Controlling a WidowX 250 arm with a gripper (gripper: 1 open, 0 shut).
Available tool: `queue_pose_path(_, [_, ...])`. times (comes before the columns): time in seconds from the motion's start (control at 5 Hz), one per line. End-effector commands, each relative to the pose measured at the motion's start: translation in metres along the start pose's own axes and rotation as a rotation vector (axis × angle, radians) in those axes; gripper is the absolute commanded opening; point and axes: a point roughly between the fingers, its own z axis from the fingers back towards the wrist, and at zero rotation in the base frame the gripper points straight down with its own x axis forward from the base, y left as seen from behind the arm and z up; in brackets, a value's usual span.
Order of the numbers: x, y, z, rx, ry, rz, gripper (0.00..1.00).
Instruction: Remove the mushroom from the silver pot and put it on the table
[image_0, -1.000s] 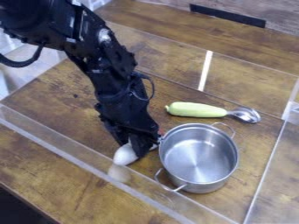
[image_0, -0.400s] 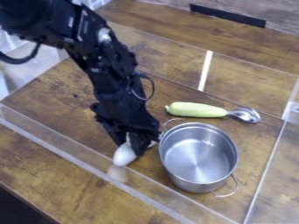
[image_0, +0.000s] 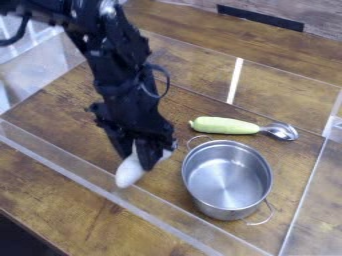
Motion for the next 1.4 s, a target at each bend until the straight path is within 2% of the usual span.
queue_pose_path(0.0, [0.024, -0.004, 0.039, 0.016, -0.092, 0.021, 1.00])
queue_pose_path(0.2, [0.034, -0.010, 0.053, 0.041, -0.110, -0.002, 1.00])
queue_pose_path(0.6, [0.057, -0.019, 0.072, 0.116, -0.120, -0.024, 1.00])
queue_pose_path(0.8, [0.064, 0.002, 0.067, 0.154, -0.127, 0.022, 1.00])
queue_pose_path(1.0, [0.069, 0.016, 0.063, 0.171, -0.116, 0.055, 1.00])
queue_pose_path(1.2, [0.065, 0.019, 0.064, 0.191, -0.108, 0.097, 1.00])
